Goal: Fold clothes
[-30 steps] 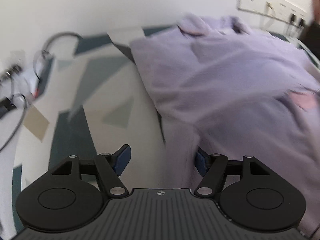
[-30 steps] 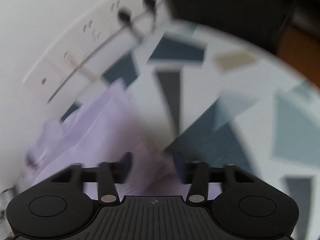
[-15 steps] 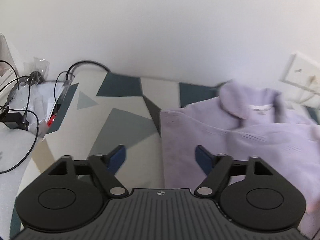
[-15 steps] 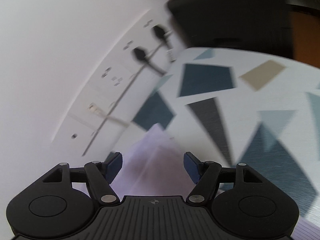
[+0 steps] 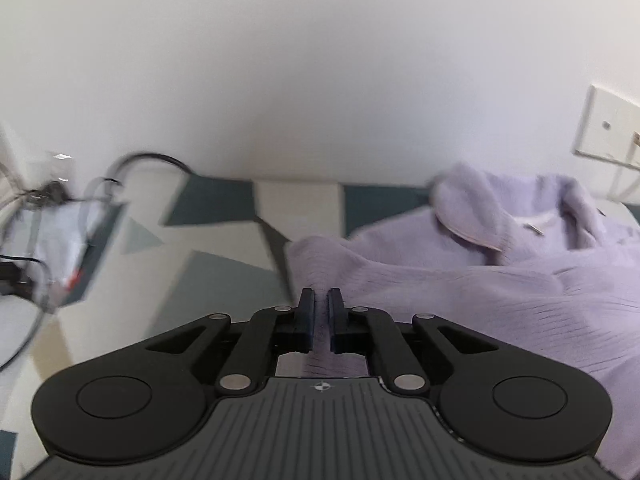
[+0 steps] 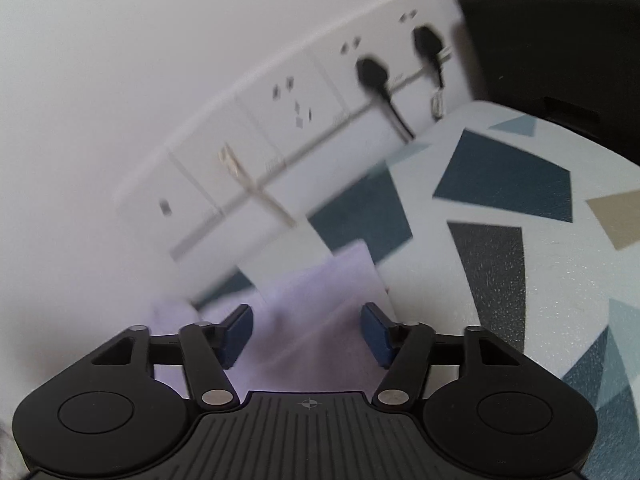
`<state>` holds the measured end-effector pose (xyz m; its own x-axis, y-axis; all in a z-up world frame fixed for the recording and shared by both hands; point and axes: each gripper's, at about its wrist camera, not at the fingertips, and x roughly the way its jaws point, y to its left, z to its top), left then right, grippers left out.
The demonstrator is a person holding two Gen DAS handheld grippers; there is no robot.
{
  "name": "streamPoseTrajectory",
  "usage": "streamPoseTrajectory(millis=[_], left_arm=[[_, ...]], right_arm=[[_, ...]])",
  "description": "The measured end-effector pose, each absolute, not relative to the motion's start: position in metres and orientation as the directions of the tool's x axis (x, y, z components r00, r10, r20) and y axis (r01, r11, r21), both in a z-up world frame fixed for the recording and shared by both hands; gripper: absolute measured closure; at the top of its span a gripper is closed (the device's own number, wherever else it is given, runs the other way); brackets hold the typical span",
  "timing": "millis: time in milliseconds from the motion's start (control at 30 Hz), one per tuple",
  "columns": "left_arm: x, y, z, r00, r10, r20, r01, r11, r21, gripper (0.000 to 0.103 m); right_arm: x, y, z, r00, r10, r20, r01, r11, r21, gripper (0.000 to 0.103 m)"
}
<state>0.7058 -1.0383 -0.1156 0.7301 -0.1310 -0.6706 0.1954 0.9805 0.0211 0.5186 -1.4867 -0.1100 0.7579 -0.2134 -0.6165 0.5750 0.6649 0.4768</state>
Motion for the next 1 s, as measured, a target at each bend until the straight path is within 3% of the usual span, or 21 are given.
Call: streamPoseTrajectory(millis=[33, 67, 167, 267, 333, 433, 467, 533, 600, 700, 767, 800, 933, 1000], left_arm=[[0.704, -1.034, -0.115, 0.740, -0.126, -0.661, 0.175, 0.985, 0.009, 0.096], [0.703, -1.031, -0.114, 0.748, -0.126, -0.652, 0.161, 0.987, -0.007, 0.096], [0.699, -1.031, -0.109, 0.785, -0.113, -0.609, 0.148, 0.989, 0.008, 0.096], [0.708, -1.035, -0.116, 0.775, -0.094, -0.625, 0.131, 0.991, 0.013, 0.096], [0.712, -1.035, -0.123, 0.766, -0.079, -0.638, 0.109, 0.994, 0.008, 0.096], [0.710, -1.035, -0.130, 0.762, -0.071, -0.644, 0.102, 0.995, 0.011, 0.095], [0.709, -1.035, -0.132, 0.762, -0.069, -0.644, 0.101, 0.995, 0.012, 0.095], [0.709, -1.035, -0.133, 0.762, -0.066, -0.644, 0.098, 0.995, 0.013, 0.095], [0.709, -1.036, -0.135, 0.762, -0.063, -0.645, 0.095, 0.995, 0.014, 0.095], [0.709, -1.038, -0.136, 0.761, -0.053, -0.646, 0.086, 0.996, 0.020, 0.095], [0.707, -1.038, -0.136, 0.771, -0.050, -0.635, 0.081, 0.997, 0.020, 0.095], [0.705, -1.037, -0.136, 0.779, -0.045, -0.625, 0.074, 0.997, 0.020, 0.095], [0.699, -1.034, -0.131, 0.832, 0.066, -0.551, -0.037, 0.997, 0.063, 0.100], [0.708, -1.028, -0.135, 0.812, 0.082, -0.578, -0.069, 0.997, 0.045, 0.100]], right_arm=[[0.521, -1.486, -0.112, 0.732, -0.232, -0.640, 0.595, 0.675, 0.436, 0.097], [0.521, -1.486, -0.113, 0.719, -0.242, -0.651, 0.609, 0.670, 0.424, 0.101], [0.513, -1.488, -0.104, 0.756, -0.272, -0.595, 0.599, 0.653, 0.463, 0.103], [0.516, -1.495, -0.089, 0.766, -0.342, -0.544, 0.608, 0.659, 0.443, 0.103], [0.524, -1.505, -0.089, 0.752, -0.340, -0.565, 0.624, 0.644, 0.442, 0.103], [0.533, -1.512, -0.094, 0.723, -0.300, -0.623, 0.629, 0.658, 0.413, 0.090], [0.532, -1.507, -0.095, 0.727, -0.290, -0.623, 0.612, 0.685, 0.395, 0.076], [0.531, -1.496, -0.098, 0.736, -0.272, -0.620, 0.574, 0.737, 0.358, 0.060], [0.530, -1.486, -0.104, 0.747, -0.240, -0.620, 0.534, 0.772, 0.344, 0.059], [0.535, -1.477, -0.114, 0.734, -0.198, -0.649, 0.511, 0.791, 0.336, 0.062], [0.538, -1.474, -0.116, 0.717, -0.221, -0.661, 0.518, 0.804, 0.293, 0.086], [0.538, -1.475, -0.115, 0.724, -0.220, -0.654, 0.515, 0.802, 0.301, 0.092], [0.533, -1.474, -0.096, 0.767, -0.301, -0.566, 0.532, 0.791, 0.301, 0.096], [0.537, -1.474, -0.088, 0.772, -0.334, -0.540, 0.543, 0.789, 0.288, 0.096]])
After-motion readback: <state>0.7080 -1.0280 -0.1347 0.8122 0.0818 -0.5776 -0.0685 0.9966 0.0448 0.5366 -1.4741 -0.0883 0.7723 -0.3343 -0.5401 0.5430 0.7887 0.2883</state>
